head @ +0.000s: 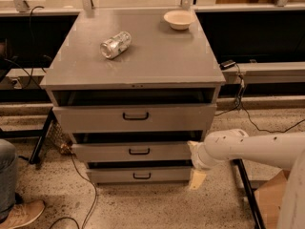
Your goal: Open middle drawer
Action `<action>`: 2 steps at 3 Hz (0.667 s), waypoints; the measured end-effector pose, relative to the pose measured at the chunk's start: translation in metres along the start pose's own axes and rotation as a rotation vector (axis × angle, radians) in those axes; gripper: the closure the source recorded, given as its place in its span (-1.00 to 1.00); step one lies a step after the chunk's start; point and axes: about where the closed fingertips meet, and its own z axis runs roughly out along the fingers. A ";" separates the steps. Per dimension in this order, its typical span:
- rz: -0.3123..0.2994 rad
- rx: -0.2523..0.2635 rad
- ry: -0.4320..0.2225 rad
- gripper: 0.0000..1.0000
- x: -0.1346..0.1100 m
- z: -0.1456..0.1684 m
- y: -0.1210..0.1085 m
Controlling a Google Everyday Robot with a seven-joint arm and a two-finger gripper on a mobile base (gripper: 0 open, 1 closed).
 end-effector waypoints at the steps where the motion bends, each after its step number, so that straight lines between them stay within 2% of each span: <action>1: -0.041 0.016 -0.014 -1.00 -0.008 0.012 -0.009; 2: -0.066 -0.018 -0.067 -1.00 -0.017 0.048 -0.026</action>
Offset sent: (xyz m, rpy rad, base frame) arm 0.0433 0.0298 -0.0264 0.0380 -0.0303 0.1053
